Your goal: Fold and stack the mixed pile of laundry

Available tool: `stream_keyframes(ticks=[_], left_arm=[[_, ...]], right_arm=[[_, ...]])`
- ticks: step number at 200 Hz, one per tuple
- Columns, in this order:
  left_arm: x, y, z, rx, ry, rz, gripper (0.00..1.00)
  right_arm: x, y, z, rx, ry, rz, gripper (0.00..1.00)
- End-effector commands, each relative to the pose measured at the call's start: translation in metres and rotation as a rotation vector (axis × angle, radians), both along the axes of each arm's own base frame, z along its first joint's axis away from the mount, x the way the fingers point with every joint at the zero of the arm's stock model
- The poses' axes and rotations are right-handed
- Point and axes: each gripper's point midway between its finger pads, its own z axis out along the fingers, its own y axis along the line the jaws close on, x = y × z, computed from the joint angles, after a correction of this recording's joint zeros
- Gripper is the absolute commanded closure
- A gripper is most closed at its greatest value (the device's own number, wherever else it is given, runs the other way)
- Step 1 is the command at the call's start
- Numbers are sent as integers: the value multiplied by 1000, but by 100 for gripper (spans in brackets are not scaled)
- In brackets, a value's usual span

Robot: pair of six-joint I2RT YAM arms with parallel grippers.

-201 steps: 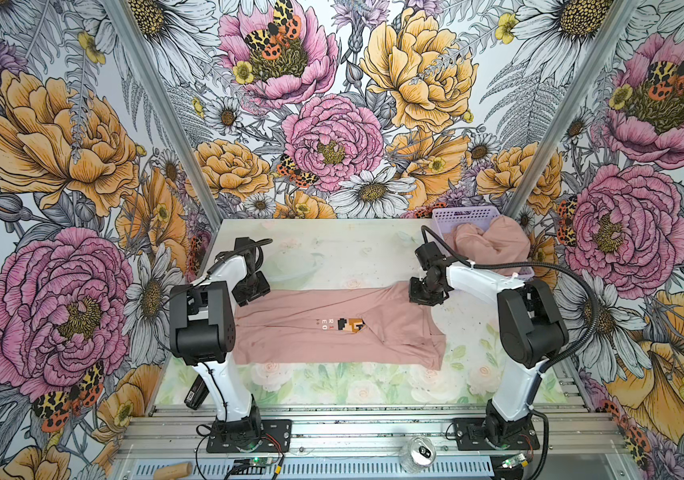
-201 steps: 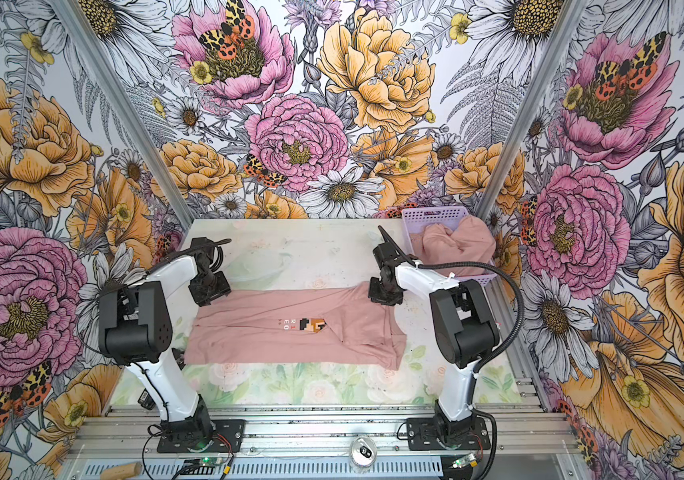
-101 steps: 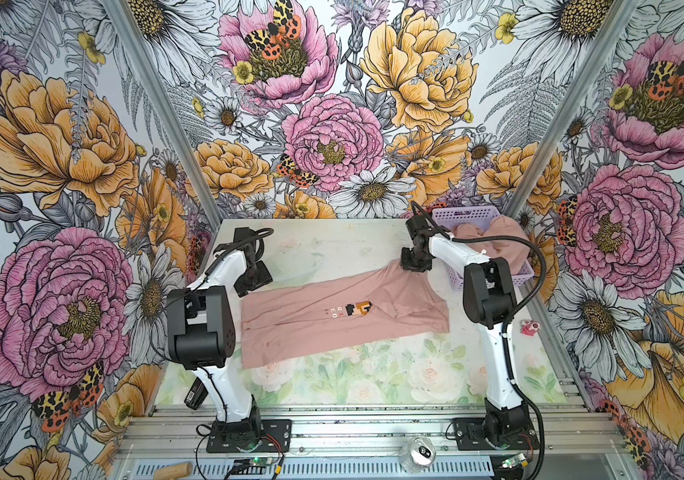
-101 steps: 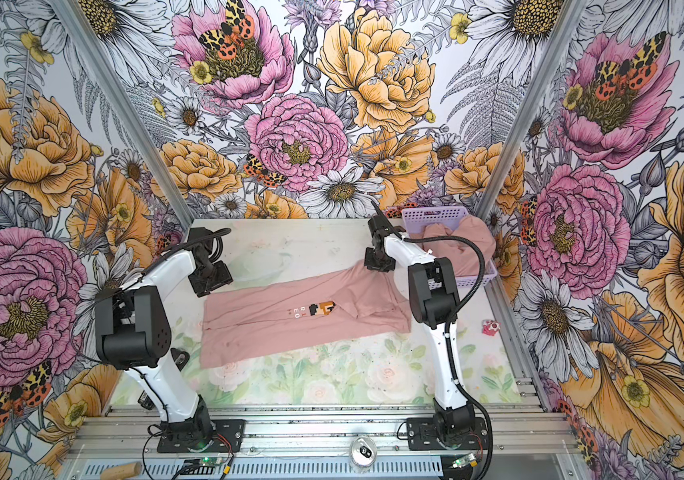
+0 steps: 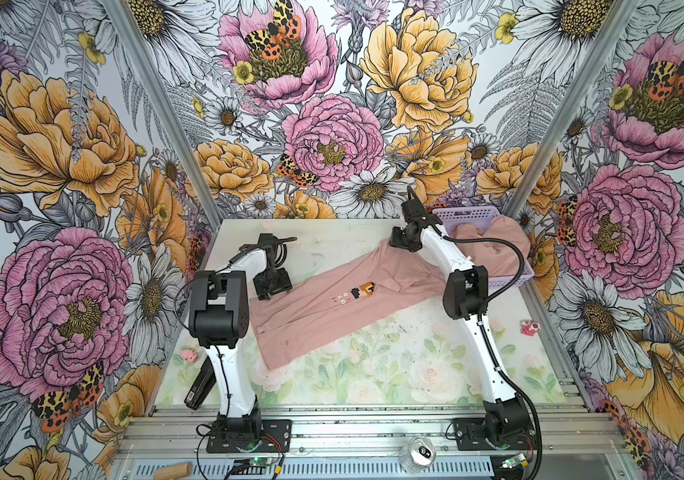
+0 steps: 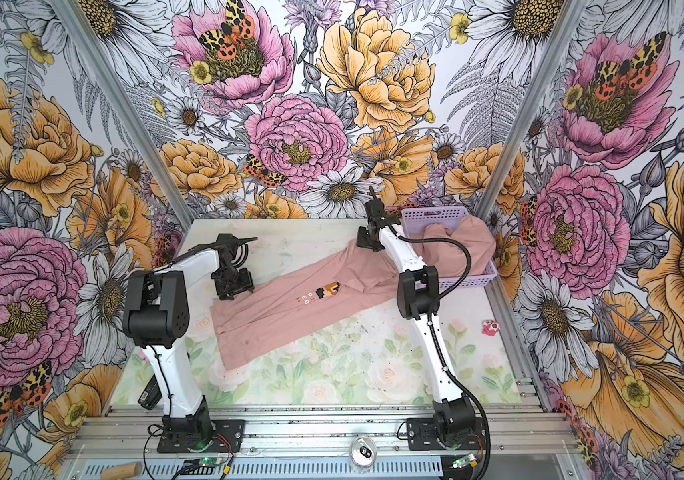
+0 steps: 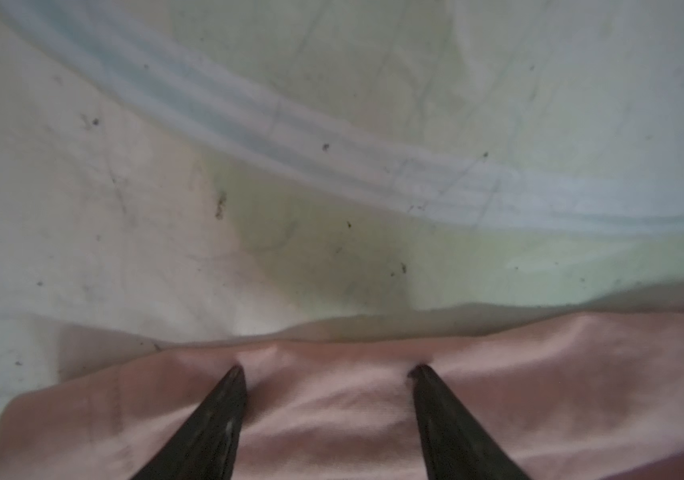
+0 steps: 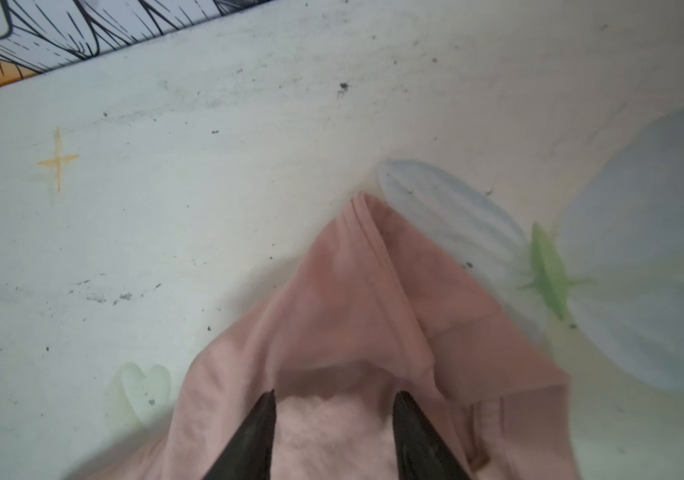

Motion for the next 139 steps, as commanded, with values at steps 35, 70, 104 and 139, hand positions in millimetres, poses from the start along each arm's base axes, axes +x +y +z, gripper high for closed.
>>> stream_keyframes(ticks=[35, 70, 104, 139], left_arm=[[-43, 8, -23, 17, 104, 8, 36], [-67, 10, -30, 22, 151, 27, 37], [-89, 13, -40, 32, 203, 47, 39], [-119, 14, -42, 33, 245, 93, 43]], right_arm=[[-64, -12, 72, -39, 18, 11, 46], [-95, -25, 36, -60, 115, -37, 40], [-95, -32, 11, -94, 143, -70, 37], [-89, -35, -11, -124, 170, -93, 36]])
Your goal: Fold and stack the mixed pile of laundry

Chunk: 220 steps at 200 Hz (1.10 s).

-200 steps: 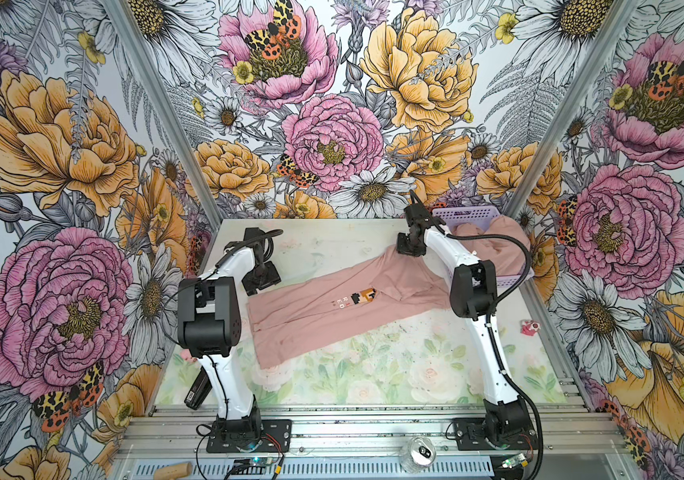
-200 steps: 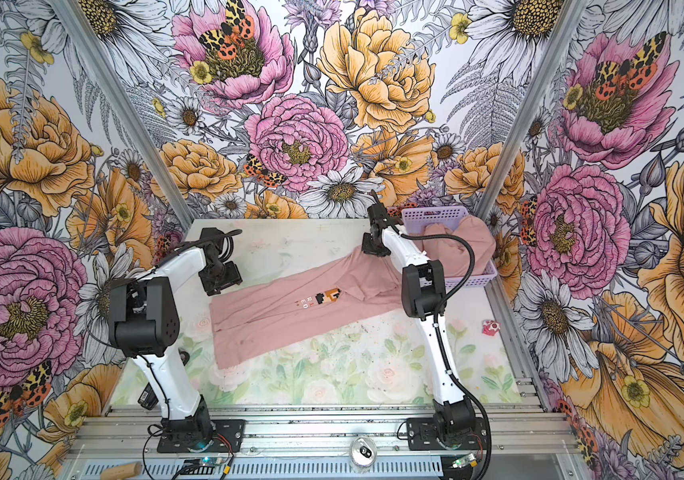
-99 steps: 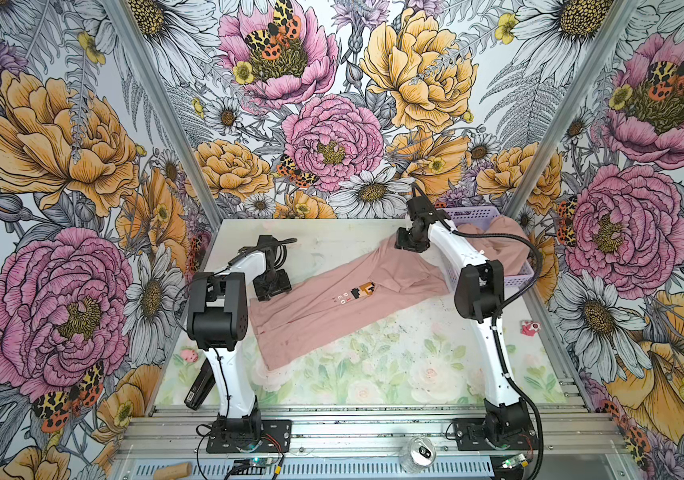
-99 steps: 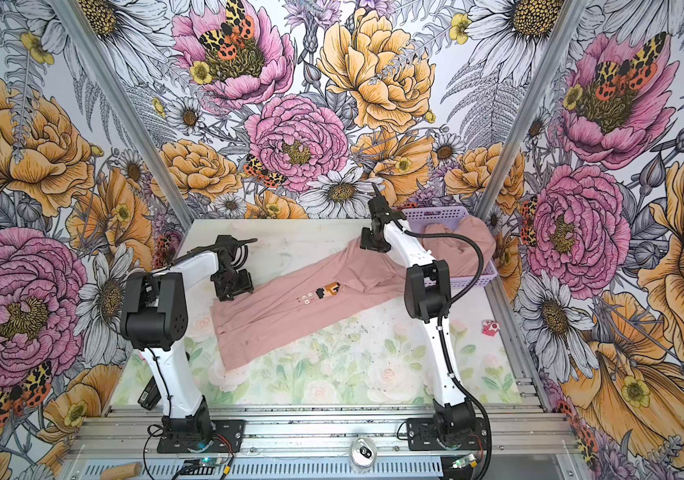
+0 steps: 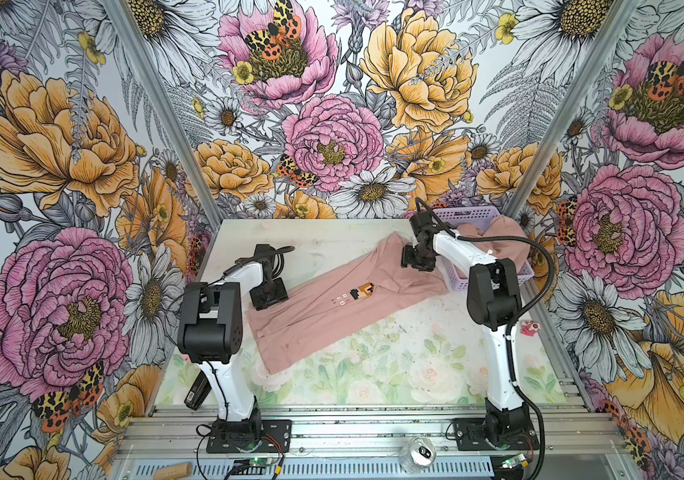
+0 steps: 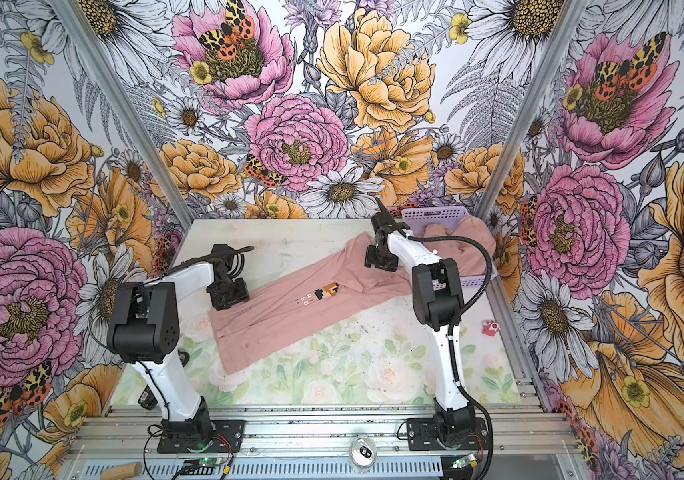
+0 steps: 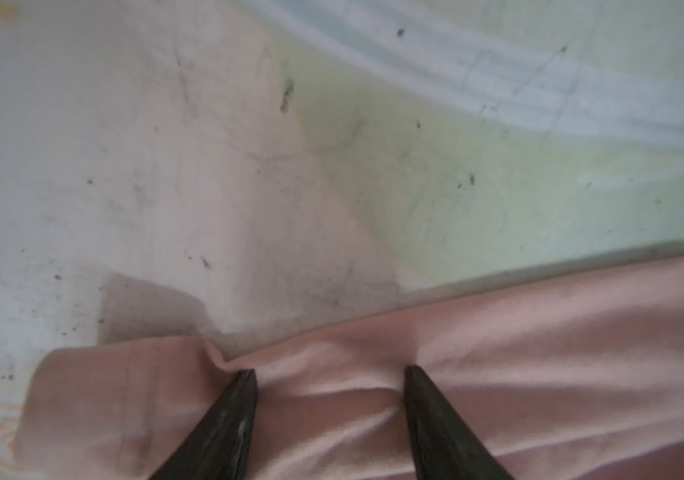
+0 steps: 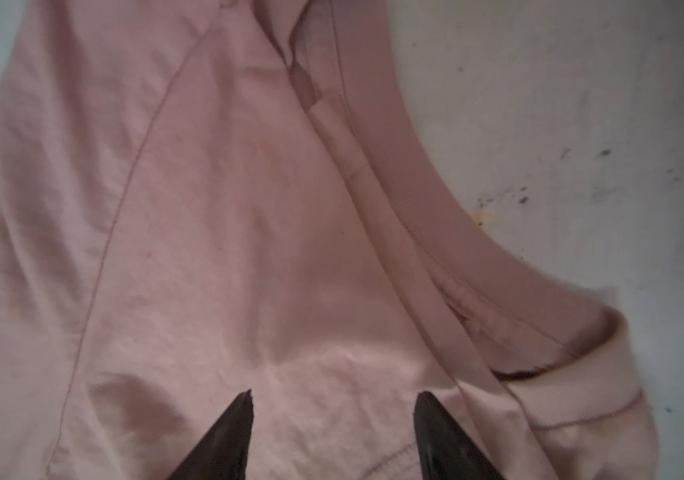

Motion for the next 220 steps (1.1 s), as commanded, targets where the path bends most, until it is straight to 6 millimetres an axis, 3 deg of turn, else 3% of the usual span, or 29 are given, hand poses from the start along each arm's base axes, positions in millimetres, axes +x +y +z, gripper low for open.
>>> stream_keyframes(ticks=[1, 24, 30, 62, 119, 152, 180, 220], left_arm=[[-80, 7, -37, 4, 274, 76, 43], [-102, 8, -38, -5, 301, 125, 45], [-104, 7, -29, -13, 274, 134, 45], [-118, -3, -15, -44, 257, 147, 44], [-95, -9, 32, -45, 122, 87, 31], [-89, -39, 28, -81, 141, -57, 30], [-101, -68, 10, -100, 215, -169, 31], [-136, -83, -20, -145, 347, -184, 33]], right_arm=[[14, -1, -5, -28, -31, -30, 36], [13, 2, -22, -35, -3, -38, 35], [13, 4, -26, -30, 5, -38, 35], [24, 30, -39, -2, 6, 1, 35], [60, 114, -38, 140, -61, 132, 35], [57, 152, -40, 210, -84, 186, 34], [60, 160, -18, 210, -132, 207, 33], [64, 138, 56, 138, -251, 195, 29]])
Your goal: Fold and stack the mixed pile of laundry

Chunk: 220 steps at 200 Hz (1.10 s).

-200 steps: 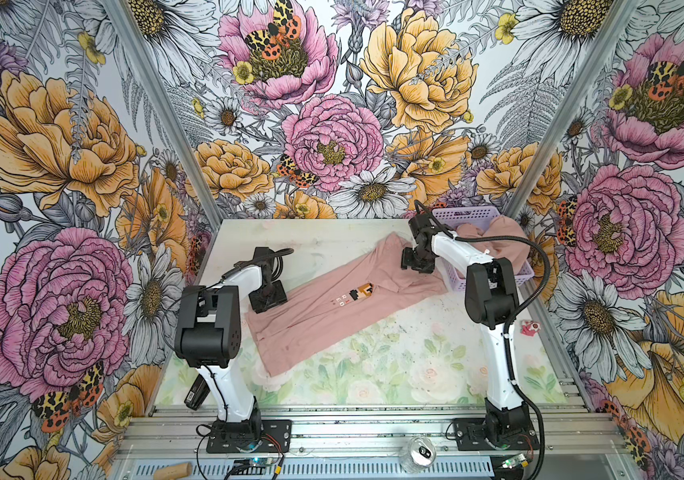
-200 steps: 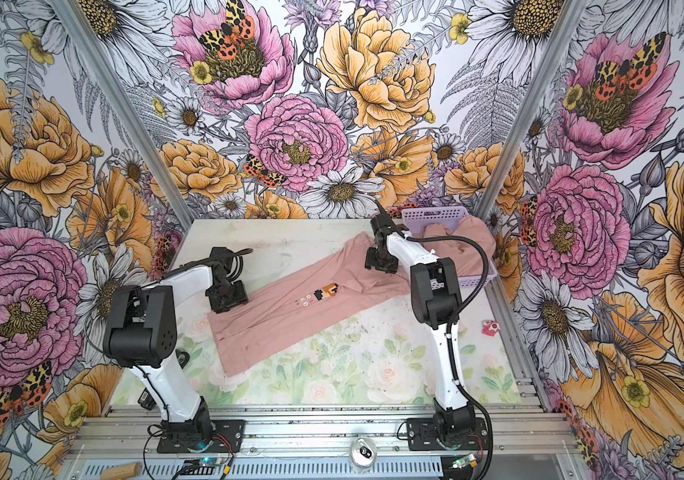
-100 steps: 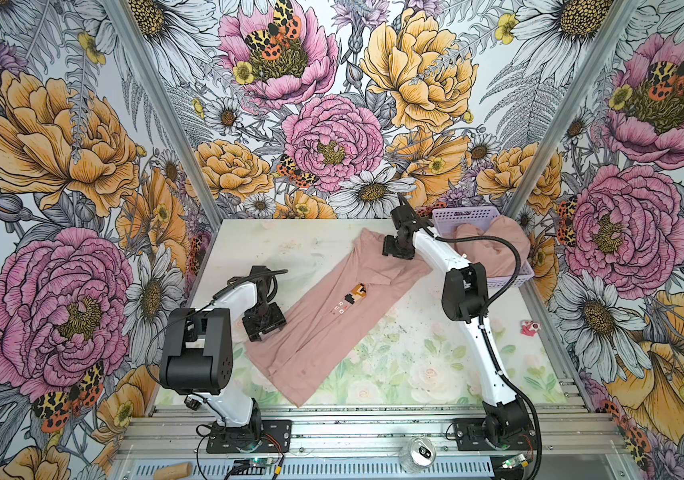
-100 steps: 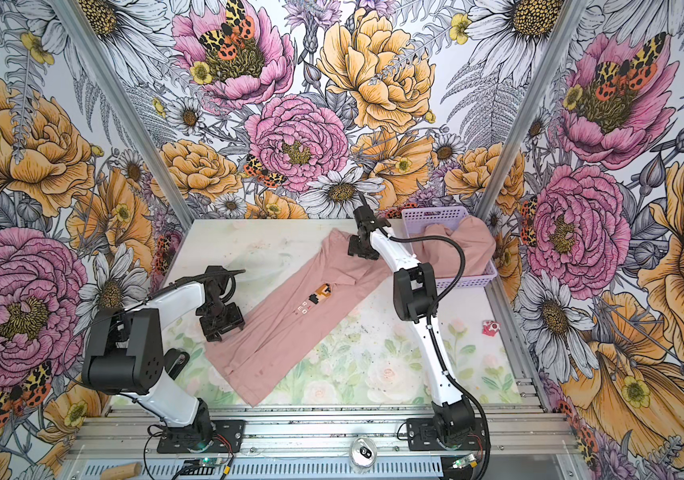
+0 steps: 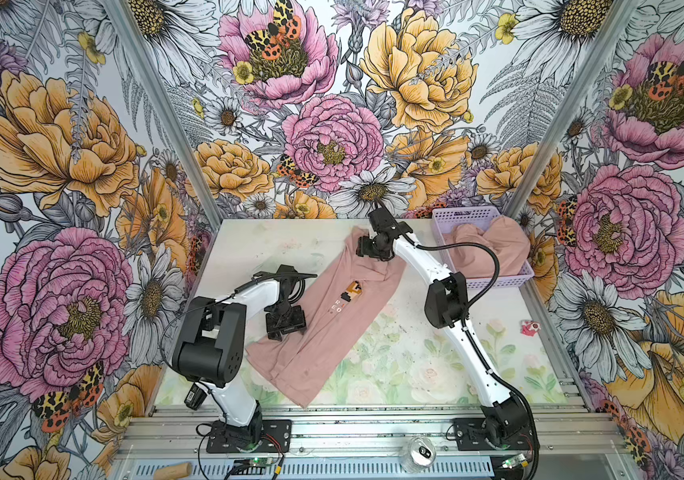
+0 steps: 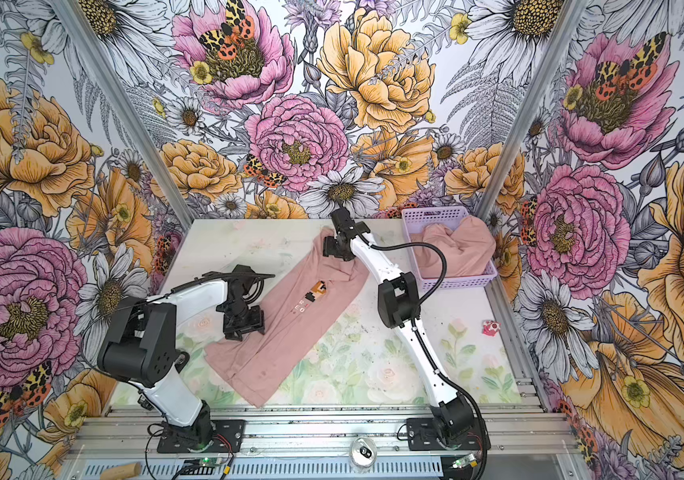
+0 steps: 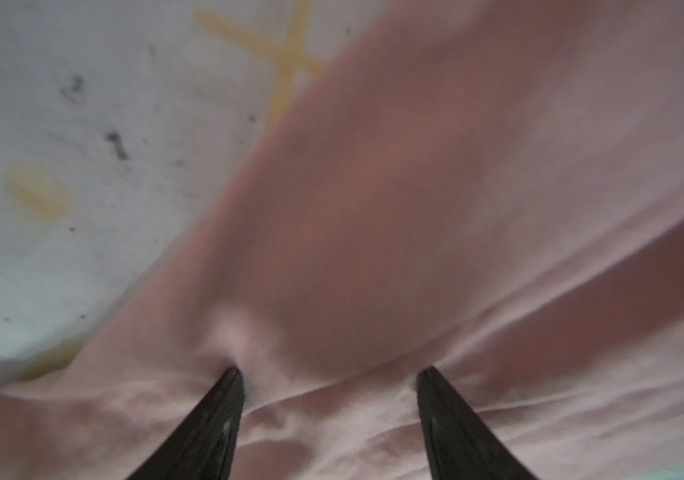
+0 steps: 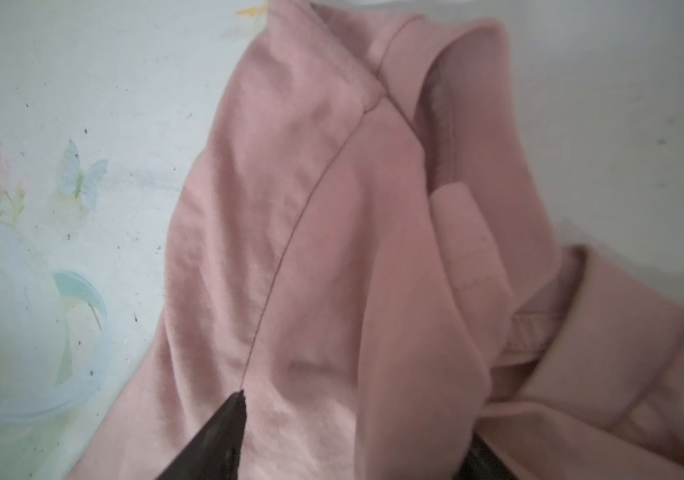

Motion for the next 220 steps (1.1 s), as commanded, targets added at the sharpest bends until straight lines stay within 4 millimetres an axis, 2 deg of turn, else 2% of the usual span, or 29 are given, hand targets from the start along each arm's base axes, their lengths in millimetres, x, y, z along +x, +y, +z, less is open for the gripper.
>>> stream_keyframes(ticks=[1, 21, 45, 59, 78, 108, 115, 118, 123, 155, 170, 183, 184, 191, 220], left_arm=[[-31, -13, -21, -66, 112, -8, 34], [-46, -30, -27, -116, 150, -13, 36], [-65, -56, -31, -148, 187, -59, 38], [-74, -71, -33, -158, 204, -91, 38], [-83, -92, -37, -182, 218, -107, 38], [-80, -130, -33, -246, 199, -138, 39], [-75, -139, -28, -265, 183, -147, 39], [-77, -140, -35, -258, 205, -146, 39], [-74, -144, -35, -266, 207, -148, 39], [-51, -166, -21, -334, 167, -160, 38], [-40, -166, -10, -363, 138, -145, 36], [-33, -157, -4, -379, 121, -109, 33], [-31, -157, 2, -387, 106, -107, 33], [-26, -149, 12, -401, 77, -84, 32], [-13, -100, 33, -389, 6, 23, 29]], right_arm=[[-6, -12, 56, -30, -62, -6, 29], [-16, -27, 82, -67, -83, -25, 27], [-40, -44, 85, -115, -40, -50, 26], [-57, -55, 76, -148, 0, -75, 25], [-76, -66, 53, -152, 46, -120, 25], [-96, -69, 19, -100, 100, -174, 25], [-97, -69, 12, -92, 104, -181, 25], [-97, -68, 9, -88, 106, -182, 25], [-97, -67, 3, -81, 112, -183, 25], [-82, -60, -26, -84, 115, -176, 25], [-72, -62, -40, -110, 122, -186, 25], [-64, -68, -51, -144, 134, -196, 25], [-63, -69, -51, -146, 135, -198, 25], [-58, -71, -55, -159, 135, -202, 26], [-30, -80, -59, -176, 110, -230, 31]])
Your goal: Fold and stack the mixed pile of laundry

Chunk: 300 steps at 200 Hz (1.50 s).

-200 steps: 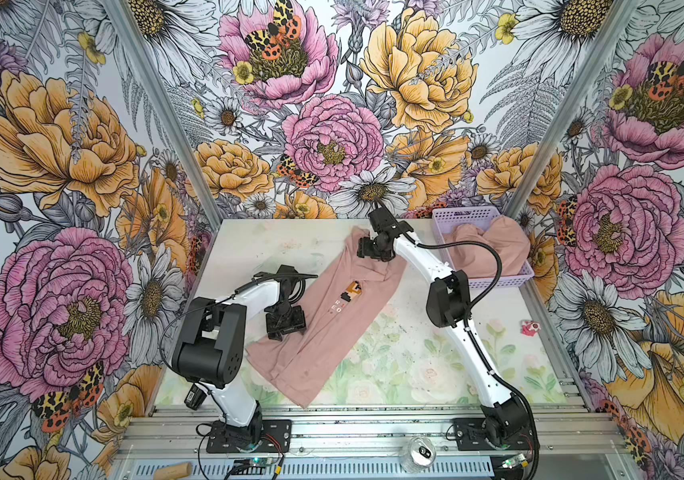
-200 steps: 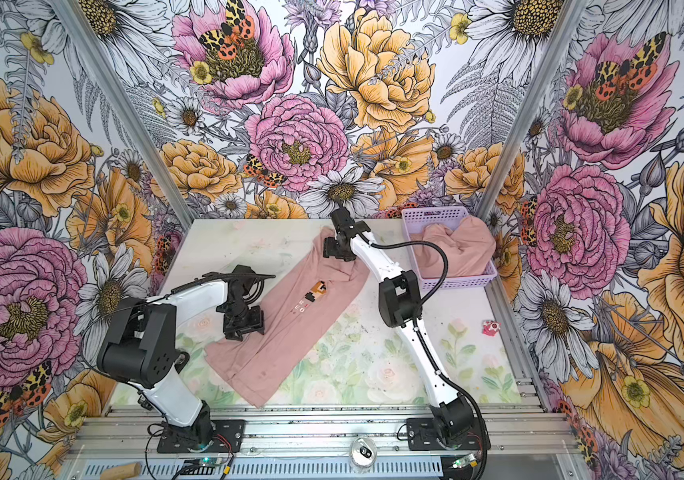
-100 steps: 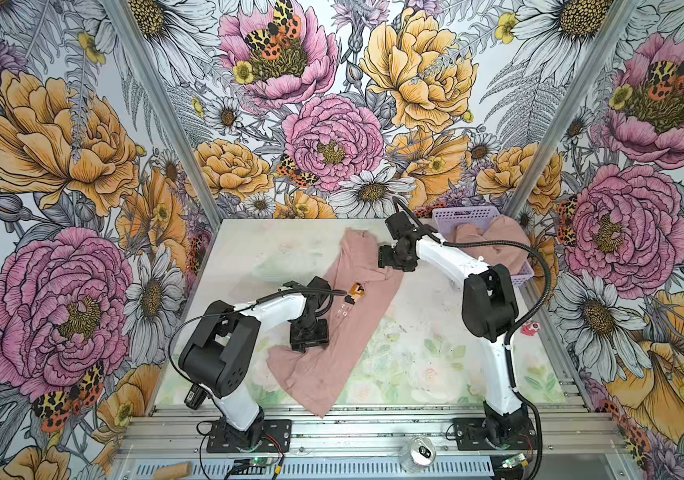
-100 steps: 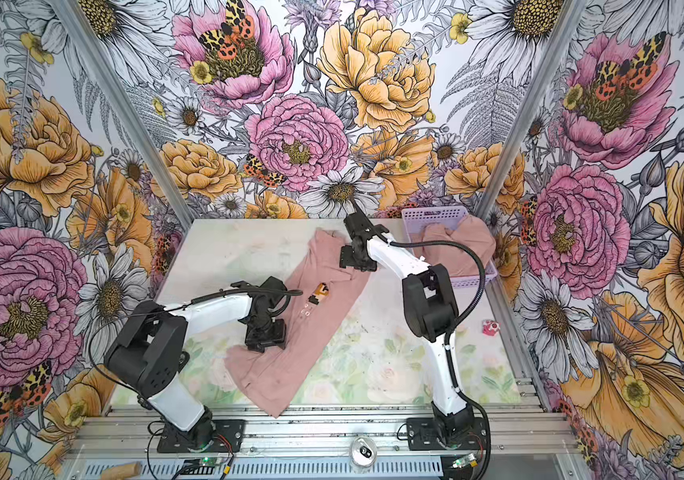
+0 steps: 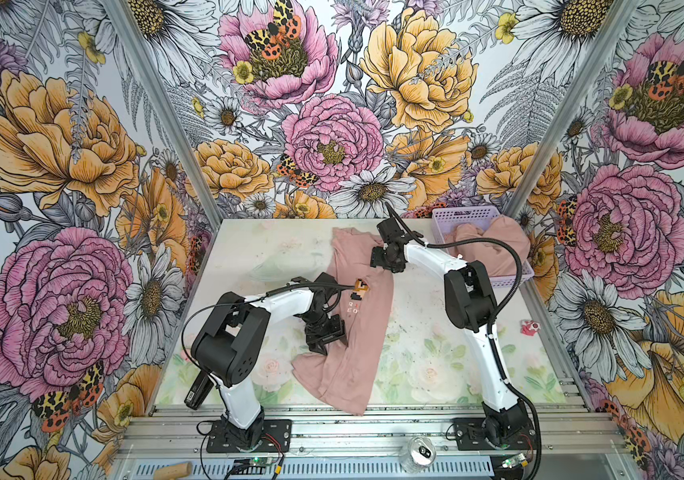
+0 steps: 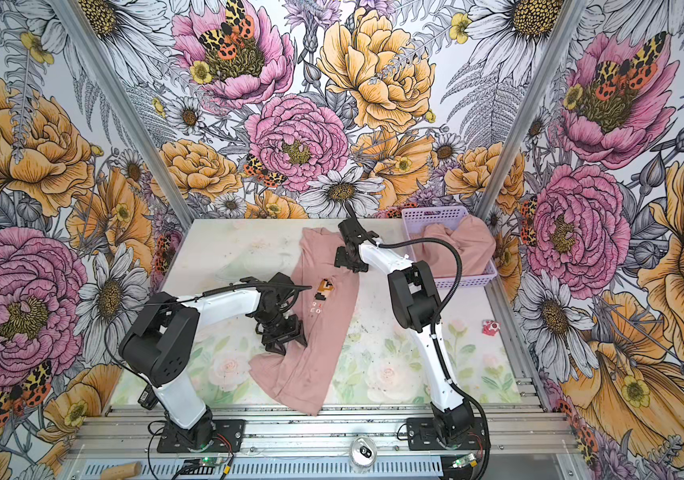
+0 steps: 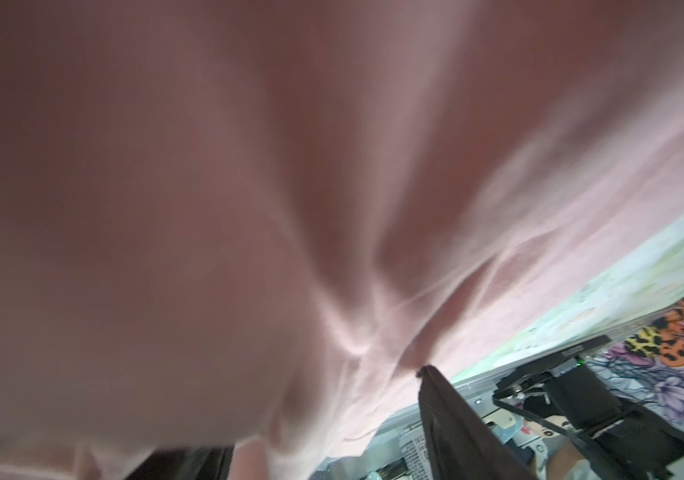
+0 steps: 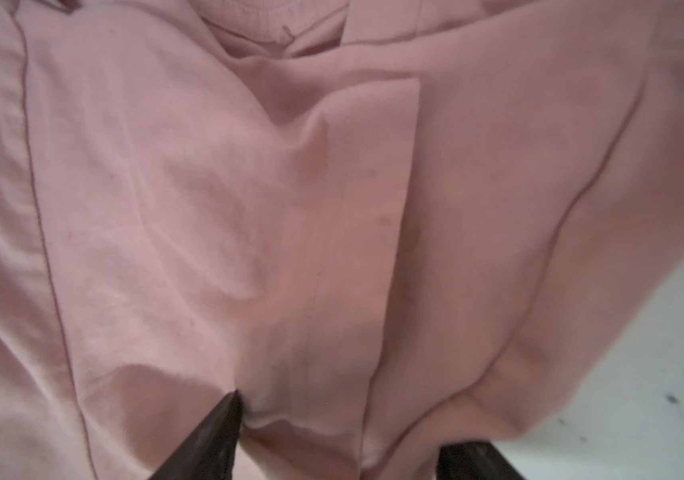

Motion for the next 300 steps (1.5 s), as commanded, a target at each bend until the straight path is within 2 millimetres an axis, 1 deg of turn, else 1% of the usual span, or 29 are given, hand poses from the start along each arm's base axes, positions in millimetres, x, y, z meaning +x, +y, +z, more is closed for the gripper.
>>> stream_keyframes(ticks=[1, 14, 20, 23, 38, 50, 60, 76, 85, 88, 94, 108, 121, 132, 137, 143, 155, 156, 185, 189, 196, 199, 215, 238, 249, 252, 262, 279, 300], left_arm=[[25, 25, 21, -54, -109, 79, 29], [27, 39, 26, -50, -123, 105, 28], [27, 43, 27, -46, -128, 106, 28], [28, 44, 27, -45, -131, 106, 28], [26, 42, 24, -50, -123, 88, 27], [23, 37, 20, -50, -113, 58, 26], [21, 33, 17, -42, -112, 29, 26], [18, 33, 12, -21, -111, 5, 25], [16, 35, 11, -7, -116, -1, 25], [15, 37, 10, -2, -116, -3, 25], [13, 40, 9, 10, -119, -3, 25], [8, 49, 7, 39, -126, 3, 25], [2, 57, 3, 75, -133, 4, 26], [-3, 62, 0, 98, -133, 1, 26], [-5, 63, -2, 111, -132, -6, 26], [-8, 64, -4, 122, -130, -15, 26], [-14, 63, -8, 139, -124, -38, 27], [-15, 63, -8, 140, -123, -40, 27], [-28, 60, -13, 169, -116, -78, 31], [-30, 60, -13, 171, -117, -81, 31], [-32, 61, -13, 180, -119, -83, 32], [-32, 61, -13, 186, -124, -84, 32], [-39, 63, -12, 219, -116, -88, 35], [-48, 64, -14, 255, -105, -81, 37], [-53, 65, -16, 267, -91, -69, 38], [-55, 65, -17, 269, -89, -69, 38], [-58, 65, -19, 280, -83, -68, 39], [-66, 67, -21, 291, -67, -51, 40], [-68, 69, -20, 293, -78, -30, 41]], right_arm=[[5, -25, -48, -75, 81, -39, 31], [20, -29, -49, -72, 67, -51, 31], [29, -30, -46, -61, 52, -54, 31], [31, -30, -48, -58, 54, -56, 31], [52, -29, -46, -11, 21, -55, 31], [67, -22, -37, 39, -21, -23, 30], [77, -22, -26, 58, -57, -8, 29], [81, -26, 0, 78, -88, 10, 28], [76, -28, 18, 74, -93, 26, 27], [71, -28, 19, 73, -83, 32, 27], [65, -28, 36, 76, -90, 45, 27], [39, -28, 55, 76, -61, 73, 26], [11, -29, 67, 80, -24, 89, 26], [-17, -30, 71, 85, 17, 95, 26], [-31, -31, 69, 84, 42, 97, 26], [-47, -29, 72, 86, 60, 101, 26], [-82, -28, 68, 91, 105, 104, 26], [-83, -26, 72, 95, 99, 106, 26], [-173, -12, 61, 161, 191, 108, 28], [-187, -12, 55, 165, 214, 102, 29], [-209, -8, 52, 176, 231, 103, 30], [-217, -6, 54, 185, 232, 100, 30], [-269, -2, 41, 188, 293, 85, 34], [-331, 9, 29, 207, 354, 75, 37], [-350, 12, 23, 206, 378, 63, 38], [-359, 16, 21, 198, 386, 80, 39], [-373, 19, 15, 182, 402, 87, 40], [-388, 27, 7, 187, 422, 95, 41], [-398, 37, -1, 193, 447, 109, 42]])
